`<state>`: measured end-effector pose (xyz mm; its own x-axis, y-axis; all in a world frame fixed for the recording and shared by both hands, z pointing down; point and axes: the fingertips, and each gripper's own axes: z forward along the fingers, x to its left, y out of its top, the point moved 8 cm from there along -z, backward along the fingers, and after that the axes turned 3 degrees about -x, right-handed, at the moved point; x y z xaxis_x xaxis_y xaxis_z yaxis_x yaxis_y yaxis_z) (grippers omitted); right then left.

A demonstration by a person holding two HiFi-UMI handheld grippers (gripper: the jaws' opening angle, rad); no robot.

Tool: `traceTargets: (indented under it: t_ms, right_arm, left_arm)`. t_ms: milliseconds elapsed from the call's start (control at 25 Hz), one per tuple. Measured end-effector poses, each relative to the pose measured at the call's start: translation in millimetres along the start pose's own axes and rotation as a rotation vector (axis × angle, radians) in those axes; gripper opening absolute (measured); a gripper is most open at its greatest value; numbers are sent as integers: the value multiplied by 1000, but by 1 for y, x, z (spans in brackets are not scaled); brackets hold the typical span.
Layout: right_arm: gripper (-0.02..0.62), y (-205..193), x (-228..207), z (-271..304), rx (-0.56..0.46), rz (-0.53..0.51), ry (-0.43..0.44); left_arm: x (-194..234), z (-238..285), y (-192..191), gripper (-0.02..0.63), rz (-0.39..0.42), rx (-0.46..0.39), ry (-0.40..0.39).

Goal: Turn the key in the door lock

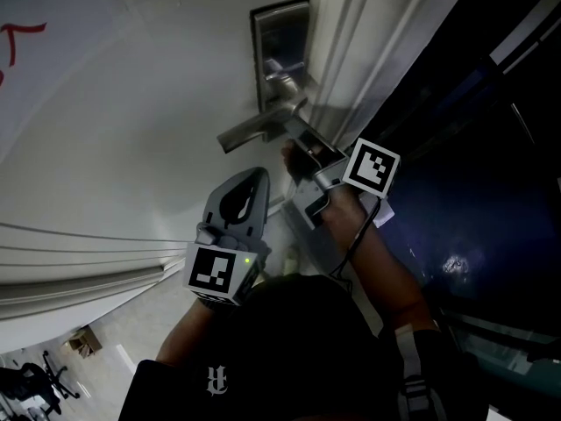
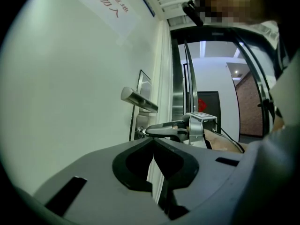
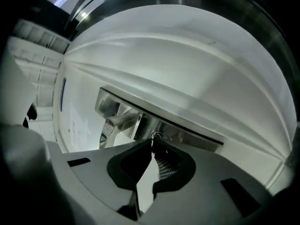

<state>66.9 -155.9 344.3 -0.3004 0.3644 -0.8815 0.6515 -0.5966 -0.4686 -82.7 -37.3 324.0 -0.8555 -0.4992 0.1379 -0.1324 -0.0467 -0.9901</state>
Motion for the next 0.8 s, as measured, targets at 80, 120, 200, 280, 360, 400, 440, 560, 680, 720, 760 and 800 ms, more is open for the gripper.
traceTargets:
  t_ms: [80, 120, 200, 280, 360, 400, 440, 560, 680, 720, 760, 800]
  right_arm:
    - [22, -2, -3, 0, -7, 109, 26]
    - [23, -3, -4, 1, -11, 164, 44]
    - [23, -4, -6, 2, -15, 249, 75]
    - [22, -5, -8, 2, -17, 301, 92]
    - [23, -6, -9, 3, -17, 339, 104]
    - [23, -6, -10, 3, -17, 357, 109]
    - [23, -6, -10, 3, -17, 371, 113]
    - [23, -7, -10, 3, -18, 379, 119]
    - [23, -6, -10, 2, -11, 350, 115]
    - [23, -6, -10, 2, -8, 339, 112]
    - [23, -6, -11, 2, -6, 327, 108]
    - [23, -5, -11, 2, -4, 316, 107]
  left_arm:
    - [-1, 0, 0, 6, -4, 4, 2]
    - [-1, 0, 1, 6, -5, 4, 3]
    - [0, 0, 0, 6, -4, 0, 4]
    - [0, 0, 0, 6, -1, -8, 4]
    - [0, 0, 0, 6, -4, -2, 7]
    - [0, 0, 1, 6, -5, 0, 8]
    - [0, 1, 1, 6, -5, -2, 9]
    - [-1, 1, 0, 6, -6, 2, 10]
    - [-1, 0, 0, 6, -8, 9, 11]
    - [-1, 0, 1, 6, -9, 11, 11]
    - [-1, 0, 1, 6, -9, 13, 11]
    - [-1, 0, 1, 6, -8, 13, 11]
